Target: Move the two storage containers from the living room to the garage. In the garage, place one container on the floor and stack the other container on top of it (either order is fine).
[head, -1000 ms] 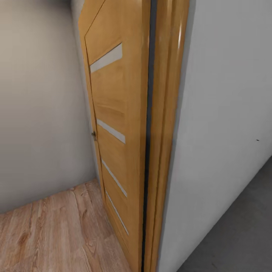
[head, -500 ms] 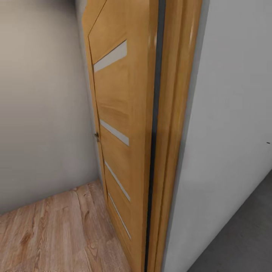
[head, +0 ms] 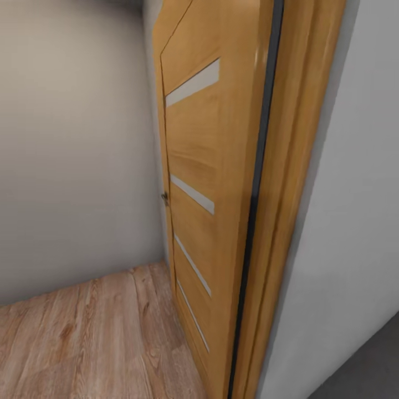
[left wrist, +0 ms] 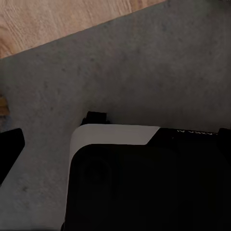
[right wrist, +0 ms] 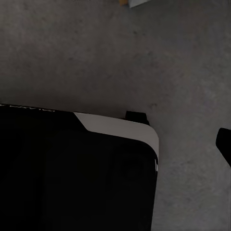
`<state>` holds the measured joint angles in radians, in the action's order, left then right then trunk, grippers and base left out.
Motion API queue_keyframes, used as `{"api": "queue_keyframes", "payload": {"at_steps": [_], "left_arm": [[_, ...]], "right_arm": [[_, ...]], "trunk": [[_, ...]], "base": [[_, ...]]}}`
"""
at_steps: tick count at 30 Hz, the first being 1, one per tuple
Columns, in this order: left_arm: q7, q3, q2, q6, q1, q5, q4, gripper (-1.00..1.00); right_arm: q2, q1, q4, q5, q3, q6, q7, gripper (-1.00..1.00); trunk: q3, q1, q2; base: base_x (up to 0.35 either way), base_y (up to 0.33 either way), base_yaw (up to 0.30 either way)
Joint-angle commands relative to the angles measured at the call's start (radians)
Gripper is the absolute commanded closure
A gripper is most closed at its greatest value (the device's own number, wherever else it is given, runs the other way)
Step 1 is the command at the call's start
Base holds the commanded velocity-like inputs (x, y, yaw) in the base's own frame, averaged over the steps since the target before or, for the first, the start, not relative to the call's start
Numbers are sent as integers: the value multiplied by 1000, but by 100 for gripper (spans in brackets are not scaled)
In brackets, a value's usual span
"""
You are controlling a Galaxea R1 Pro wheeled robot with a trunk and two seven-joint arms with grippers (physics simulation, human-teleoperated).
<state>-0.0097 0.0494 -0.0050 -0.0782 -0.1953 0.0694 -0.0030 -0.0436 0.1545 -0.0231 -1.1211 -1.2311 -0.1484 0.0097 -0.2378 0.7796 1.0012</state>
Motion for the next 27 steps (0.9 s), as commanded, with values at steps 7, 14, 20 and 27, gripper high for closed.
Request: {"api": "queue_keyframes", "payload": {"at_steps": [7, 14, 20, 27], "left_arm": [[-1, 4, 0, -3, -1, 7, 1, -100], [-1, 4, 0, -3, -1, 7, 1, -100], [-1, 4, 0, -3, -1, 7, 1, -100], [-1, 4, 0, -3, -1, 7, 1, -100]], "right_arm": [[-1, 0, -3, -8, -8, -4, 1, -100], [-1, 0, -2, -8, -8, -4, 1, -100], [-1, 0, -2, -8, -8, -4, 1, -100], [-1, 0, -3, -8, -8, -4, 1, -100]], "trunk": [[-1, 0, 1], [-1, 0, 1], [-1, 0, 1], [-1, 0, 1]], "base": [[0, 0, 274], [0, 0, 274], [0, 0, 274], [0, 0, 274]]}}
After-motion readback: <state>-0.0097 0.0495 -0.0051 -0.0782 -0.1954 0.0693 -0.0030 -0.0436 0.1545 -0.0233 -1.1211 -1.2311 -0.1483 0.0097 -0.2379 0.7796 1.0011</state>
